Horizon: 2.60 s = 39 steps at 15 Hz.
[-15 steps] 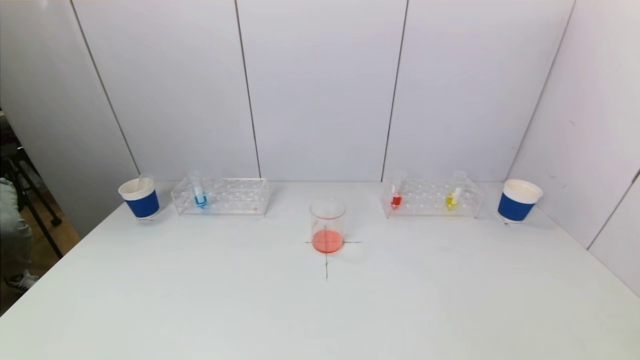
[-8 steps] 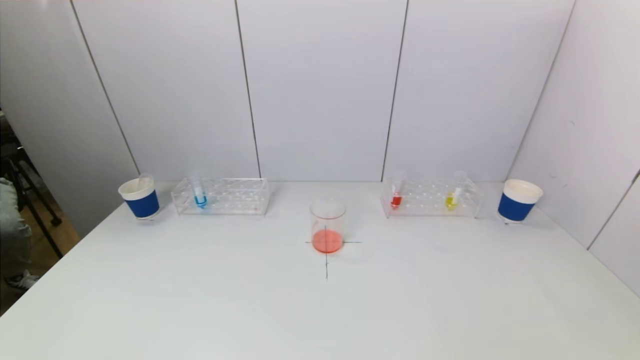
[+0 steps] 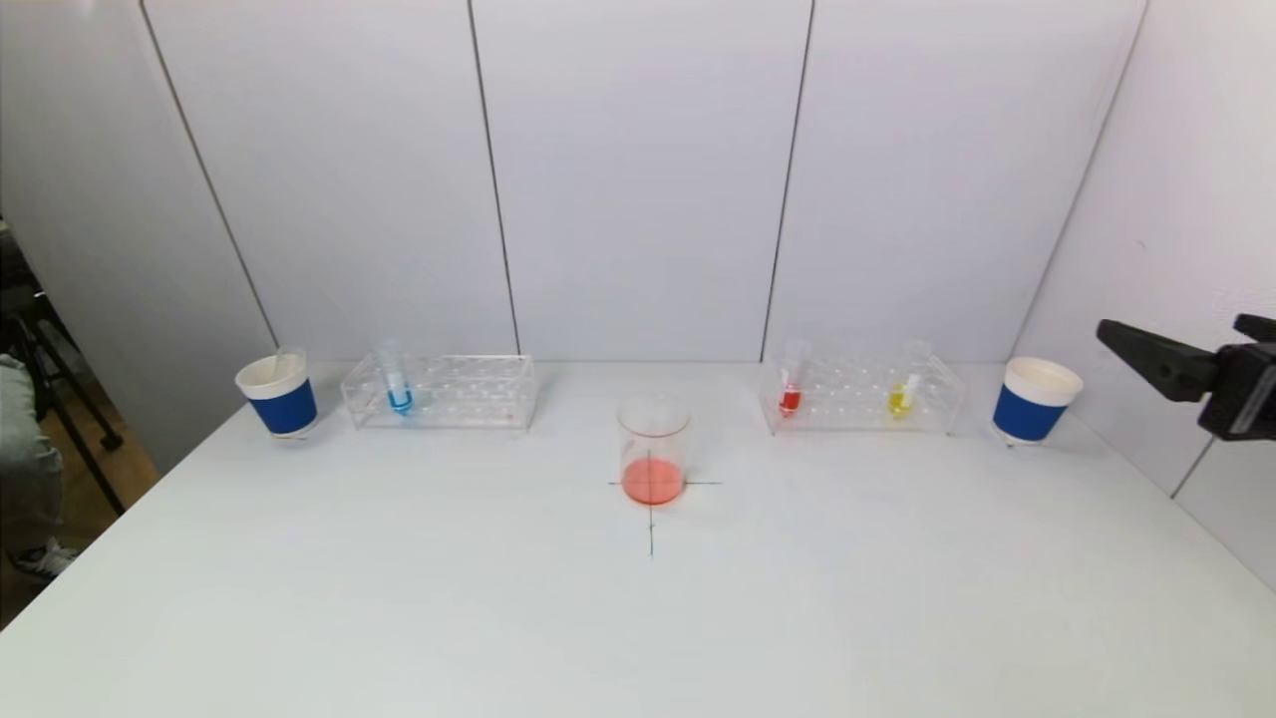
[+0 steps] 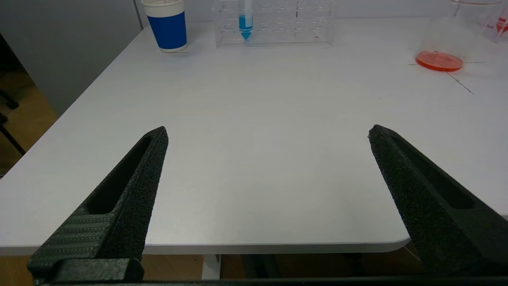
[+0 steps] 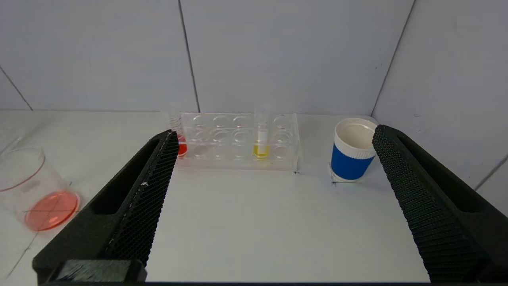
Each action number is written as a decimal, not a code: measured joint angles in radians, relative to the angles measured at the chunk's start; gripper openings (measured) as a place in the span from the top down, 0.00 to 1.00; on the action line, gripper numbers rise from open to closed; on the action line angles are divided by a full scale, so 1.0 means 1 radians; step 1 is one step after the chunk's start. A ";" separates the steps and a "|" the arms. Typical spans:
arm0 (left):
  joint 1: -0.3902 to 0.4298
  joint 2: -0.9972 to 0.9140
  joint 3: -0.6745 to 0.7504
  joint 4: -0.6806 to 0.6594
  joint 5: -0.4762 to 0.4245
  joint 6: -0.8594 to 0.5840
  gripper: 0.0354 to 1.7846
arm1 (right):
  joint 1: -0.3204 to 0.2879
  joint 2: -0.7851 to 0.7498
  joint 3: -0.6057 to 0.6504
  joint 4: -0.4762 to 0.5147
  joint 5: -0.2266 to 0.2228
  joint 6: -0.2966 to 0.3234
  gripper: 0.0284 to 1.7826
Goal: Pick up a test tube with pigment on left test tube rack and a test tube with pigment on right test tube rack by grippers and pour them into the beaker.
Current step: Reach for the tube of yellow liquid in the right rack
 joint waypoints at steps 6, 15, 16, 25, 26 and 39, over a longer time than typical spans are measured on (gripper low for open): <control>0.000 0.000 0.000 0.000 0.000 0.000 0.01 | -0.006 0.396 -0.041 -0.336 -0.002 0.010 0.01; 0.000 0.000 0.000 0.000 0.000 0.000 0.01 | -0.010 0.791 -0.159 -0.617 -0.002 0.041 0.01; 0.000 0.000 0.000 0.000 0.000 0.000 0.01 | -0.010 0.813 -0.176 -0.619 -0.002 0.041 0.01; 0.000 0.000 0.000 0.000 0.000 0.000 0.01 | -0.014 0.955 -0.302 -0.614 -0.007 0.041 0.01; 0.000 0.000 0.000 0.000 0.000 0.000 0.01 | -0.014 0.971 -0.317 -0.615 -0.009 0.042 0.01; 0.000 0.000 0.000 0.000 0.000 0.000 0.01 | -0.004 1.087 -0.438 -0.600 -0.026 0.029 0.01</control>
